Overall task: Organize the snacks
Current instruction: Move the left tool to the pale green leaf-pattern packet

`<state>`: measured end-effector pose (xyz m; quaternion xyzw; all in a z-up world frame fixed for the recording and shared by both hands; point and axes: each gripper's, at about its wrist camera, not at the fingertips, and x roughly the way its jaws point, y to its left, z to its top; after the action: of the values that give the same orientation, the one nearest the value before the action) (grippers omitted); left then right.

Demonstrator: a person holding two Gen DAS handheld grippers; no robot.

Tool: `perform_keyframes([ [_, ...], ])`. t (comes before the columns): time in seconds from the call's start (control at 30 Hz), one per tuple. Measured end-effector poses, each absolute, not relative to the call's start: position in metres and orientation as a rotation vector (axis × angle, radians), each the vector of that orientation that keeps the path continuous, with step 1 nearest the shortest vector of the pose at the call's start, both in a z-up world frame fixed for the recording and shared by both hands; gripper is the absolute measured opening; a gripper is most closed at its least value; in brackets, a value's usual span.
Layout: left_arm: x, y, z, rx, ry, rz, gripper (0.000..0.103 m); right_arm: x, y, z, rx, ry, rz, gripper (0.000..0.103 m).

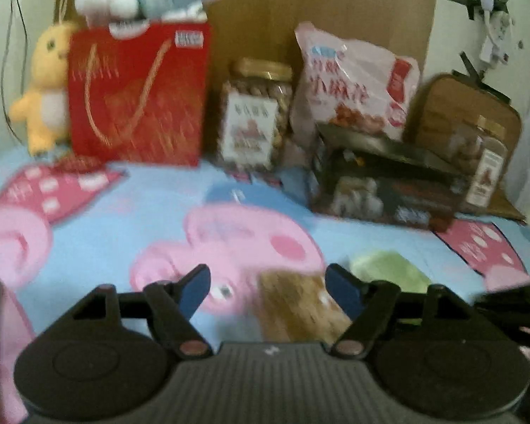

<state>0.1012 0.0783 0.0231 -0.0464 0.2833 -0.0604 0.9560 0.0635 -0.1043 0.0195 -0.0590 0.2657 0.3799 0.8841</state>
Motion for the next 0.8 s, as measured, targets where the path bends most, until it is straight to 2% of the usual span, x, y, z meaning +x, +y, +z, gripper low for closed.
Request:
perform_keyframes([
  [0.07,0.106,0.076,0.03,-0.047,0.542,-0.071,0.074,0.056,-0.121,0.025,-0.104,0.495,0.785,0.015],
  [0.17,0.115,0.074,0.032,-0.025,0.555,-0.027,0.074,0.051,-0.144,0.031,-0.091,0.446,0.714,0.018],
  [0.43,0.124,0.074,0.015,-0.037,0.652,0.009,0.074,0.063,-0.193,0.022,0.027,0.484,0.559,0.033],
  [0.73,0.131,0.059,0.024,-0.009,0.662,-0.014,0.074,0.064,-0.197,0.015,0.059,0.504,0.563,0.036],
  [0.8,0.133,0.053,0.024,0.0,0.665,-0.028,0.074,0.063,-0.199,0.018,0.061,0.492,0.566,0.044],
])
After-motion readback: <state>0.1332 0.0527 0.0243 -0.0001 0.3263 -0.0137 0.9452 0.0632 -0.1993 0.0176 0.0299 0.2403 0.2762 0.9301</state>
